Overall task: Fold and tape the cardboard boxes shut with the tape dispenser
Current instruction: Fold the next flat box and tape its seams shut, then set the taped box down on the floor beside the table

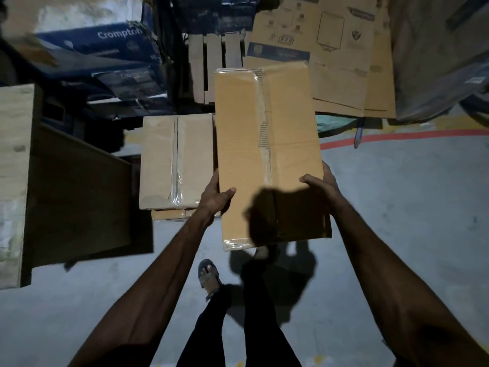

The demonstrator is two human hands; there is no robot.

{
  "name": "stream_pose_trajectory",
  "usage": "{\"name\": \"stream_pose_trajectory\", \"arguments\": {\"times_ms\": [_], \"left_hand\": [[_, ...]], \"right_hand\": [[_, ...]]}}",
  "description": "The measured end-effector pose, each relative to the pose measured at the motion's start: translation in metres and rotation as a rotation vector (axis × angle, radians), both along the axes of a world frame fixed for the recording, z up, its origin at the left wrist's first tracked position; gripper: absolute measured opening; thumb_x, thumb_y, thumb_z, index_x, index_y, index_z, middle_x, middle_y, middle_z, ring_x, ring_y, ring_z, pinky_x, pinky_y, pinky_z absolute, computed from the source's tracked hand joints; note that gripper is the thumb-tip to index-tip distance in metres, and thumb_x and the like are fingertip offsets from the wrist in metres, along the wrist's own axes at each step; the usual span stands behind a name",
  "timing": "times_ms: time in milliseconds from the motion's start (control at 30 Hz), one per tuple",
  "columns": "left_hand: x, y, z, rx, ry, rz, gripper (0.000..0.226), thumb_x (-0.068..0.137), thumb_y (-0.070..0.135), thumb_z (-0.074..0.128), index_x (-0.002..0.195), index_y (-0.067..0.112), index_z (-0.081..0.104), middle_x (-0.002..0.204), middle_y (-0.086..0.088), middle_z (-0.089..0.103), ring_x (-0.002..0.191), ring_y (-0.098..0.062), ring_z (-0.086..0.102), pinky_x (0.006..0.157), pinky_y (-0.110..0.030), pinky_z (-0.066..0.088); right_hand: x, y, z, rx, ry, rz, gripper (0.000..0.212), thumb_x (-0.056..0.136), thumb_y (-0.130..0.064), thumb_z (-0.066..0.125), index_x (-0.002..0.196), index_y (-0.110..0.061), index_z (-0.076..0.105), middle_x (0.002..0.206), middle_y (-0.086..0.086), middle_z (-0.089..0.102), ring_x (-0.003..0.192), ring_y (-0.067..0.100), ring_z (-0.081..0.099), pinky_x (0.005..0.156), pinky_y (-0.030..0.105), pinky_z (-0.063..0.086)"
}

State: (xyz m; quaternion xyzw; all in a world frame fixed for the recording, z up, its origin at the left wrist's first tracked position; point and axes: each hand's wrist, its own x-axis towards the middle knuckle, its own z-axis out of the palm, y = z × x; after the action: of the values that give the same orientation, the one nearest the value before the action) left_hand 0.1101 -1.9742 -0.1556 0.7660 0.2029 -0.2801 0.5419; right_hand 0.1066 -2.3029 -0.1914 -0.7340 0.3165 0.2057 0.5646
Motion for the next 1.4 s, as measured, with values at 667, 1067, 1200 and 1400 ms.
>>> {"name": "stream_pose_trajectory", "arguments": {"times_ms": [667, 1067, 1200, 1400], "left_hand": [[-0.140, 0.327, 0.105, -0.008, -0.224, 0.047, 0.046, 0.094, 0.028, 0.075, 0.137, 0.028, 0.062, 0.114, -0.002, 0.071, 0.108, -0.017, 0.066, 0.089, -0.024, 0.049], [-0.246, 0.614, 0.121, 0.018, -0.230, 0.540, 0.029, 0.095, 0.017, 0.072, 0.124, 0.021, 0.069, 0.105, -0.008, 0.075, 0.095, -0.017, 0.071, 0.082, -0.022, 0.052], [-0.273, 0.698, 0.115, -0.002, -0.220, 0.691, 0.031, 0.091, 0.021, 0.076, 0.122, 0.019, 0.070, 0.099, -0.007, 0.076, 0.089, -0.010, 0.070, 0.086, -0.025, 0.051], [-0.299, 0.840, 0.126, 0.079, -0.172, 0.855, 0.023, 0.082, 0.029, 0.080, 0.103, 0.033, 0.071, 0.088, 0.016, 0.077, 0.081, 0.006, 0.069, 0.078, -0.015, 0.052]], "right_hand": [[-0.145, 0.466, 0.140, -0.280, -0.180, 0.230, 0.080, 0.083, -0.053, 0.075, 0.152, -0.024, 0.045, 0.154, 0.005, 0.046, 0.137, 0.027, 0.048, 0.112, 0.044, 0.043], [-0.162, 0.790, 0.161, -0.156, -0.252, 0.730, 0.053, 0.089, -0.050, 0.074, 0.136, -0.033, 0.054, 0.140, -0.003, 0.051, 0.125, 0.018, 0.052, 0.102, 0.043, 0.050], [-0.161, 0.888, 0.159, -0.111, -0.256, 0.928, 0.048, 0.087, -0.050, 0.075, 0.129, -0.036, 0.056, 0.137, -0.003, 0.055, 0.120, 0.018, 0.059, 0.100, 0.043, 0.052], [-0.170, 1.051, 0.173, 0.025, -0.455, 1.092, 0.036, 0.090, -0.034, 0.074, 0.122, -0.022, 0.066, 0.121, -0.003, 0.063, 0.111, 0.015, 0.062, 0.088, 0.018, 0.046]]}}
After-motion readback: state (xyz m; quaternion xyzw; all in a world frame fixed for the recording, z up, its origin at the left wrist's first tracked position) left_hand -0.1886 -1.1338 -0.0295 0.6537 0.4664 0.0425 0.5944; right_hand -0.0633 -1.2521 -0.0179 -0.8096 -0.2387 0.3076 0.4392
